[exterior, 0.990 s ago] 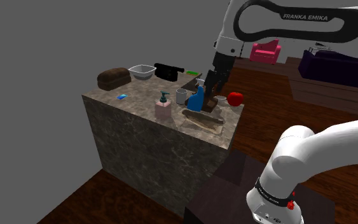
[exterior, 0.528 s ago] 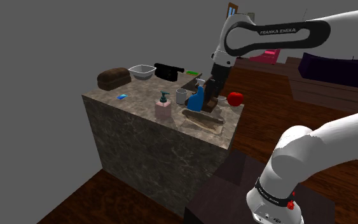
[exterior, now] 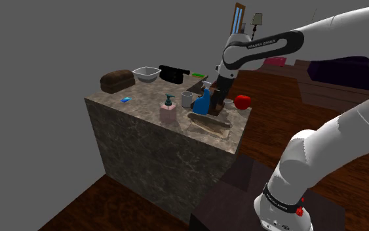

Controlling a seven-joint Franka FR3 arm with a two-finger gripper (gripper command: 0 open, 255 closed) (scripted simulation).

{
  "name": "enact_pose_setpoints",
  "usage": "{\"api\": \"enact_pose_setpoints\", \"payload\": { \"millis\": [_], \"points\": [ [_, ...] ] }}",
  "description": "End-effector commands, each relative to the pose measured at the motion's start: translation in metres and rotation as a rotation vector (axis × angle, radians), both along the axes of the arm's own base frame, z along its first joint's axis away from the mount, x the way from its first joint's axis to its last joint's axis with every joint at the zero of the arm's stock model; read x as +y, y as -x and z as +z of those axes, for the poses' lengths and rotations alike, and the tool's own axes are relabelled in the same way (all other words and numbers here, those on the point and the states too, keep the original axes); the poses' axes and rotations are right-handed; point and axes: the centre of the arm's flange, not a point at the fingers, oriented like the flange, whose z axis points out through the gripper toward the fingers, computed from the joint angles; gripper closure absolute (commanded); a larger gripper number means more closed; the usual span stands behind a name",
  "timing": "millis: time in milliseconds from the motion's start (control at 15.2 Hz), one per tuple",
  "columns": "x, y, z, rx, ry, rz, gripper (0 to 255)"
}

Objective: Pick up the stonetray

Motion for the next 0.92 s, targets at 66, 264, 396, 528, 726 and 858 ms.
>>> {"api": "enact_pose_setpoints", "payload": {
  "millis": [66, 264, 396, 528, 726, 858],
  "points": [
    [-0.026, -0.021, -0.027, 0.0, 0.002, 0.025, 0],
    [-0.051, -0.039, -0.052, 0.001, 0.001, 0.048, 0],
    [-0.068, -0.051, -0.069, 0.002, 0.001, 0.064, 0],
    [-0.085, -0.064, -0.085, 0.003, 0.001, 0.079, 0],
    [-0.109, -0.083, -0.111, 0.004, 0.0, 0.102, 0],
    [-0.125, -0.096, -0.127, 0.005, 0.0, 0.118, 0]
  ]
}}
